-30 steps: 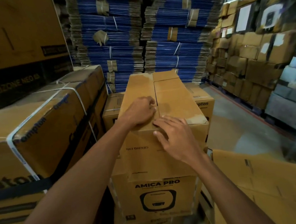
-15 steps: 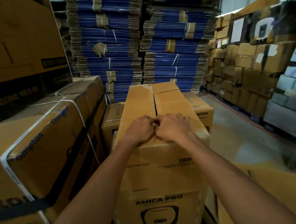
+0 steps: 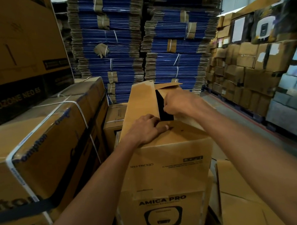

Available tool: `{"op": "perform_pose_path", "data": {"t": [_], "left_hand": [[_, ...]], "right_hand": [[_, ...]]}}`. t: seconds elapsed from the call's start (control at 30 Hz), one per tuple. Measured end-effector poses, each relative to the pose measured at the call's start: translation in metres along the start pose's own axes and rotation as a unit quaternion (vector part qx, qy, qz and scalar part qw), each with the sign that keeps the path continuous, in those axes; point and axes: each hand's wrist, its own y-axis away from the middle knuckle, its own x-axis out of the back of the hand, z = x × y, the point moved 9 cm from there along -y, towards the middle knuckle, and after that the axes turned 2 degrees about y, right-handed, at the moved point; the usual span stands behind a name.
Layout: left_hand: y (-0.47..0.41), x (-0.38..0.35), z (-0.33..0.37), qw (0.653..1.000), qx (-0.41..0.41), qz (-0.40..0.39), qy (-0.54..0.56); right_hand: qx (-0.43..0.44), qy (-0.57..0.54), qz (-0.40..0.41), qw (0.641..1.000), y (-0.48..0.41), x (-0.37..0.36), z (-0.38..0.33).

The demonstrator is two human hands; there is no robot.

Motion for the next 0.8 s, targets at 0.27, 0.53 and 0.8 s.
{"op": "perform_pose_path", "data": {"t": [0.27, 0.53, 0.8], "left_hand": [[-0.002, -0.004, 0.036, 0.994, -0.033, -0.097, 0.045], [-0.014, -0.007, 0.068, 0.991, 0.021, -0.053, 0.124], [-0.016, 0.045, 0.079, 0.994, -0.019, 0.094, 0.058]], "right_hand": [[0.032, 0.031, -0.033, 0.998, -0.002, -0.002, -0.004], [0.035, 0.014, -0.091, 0.995, -0.003, -0.002, 0.005], [-0.014, -0.144, -0.068, 0.987, -0.008, 0.02, 0.042]]}}
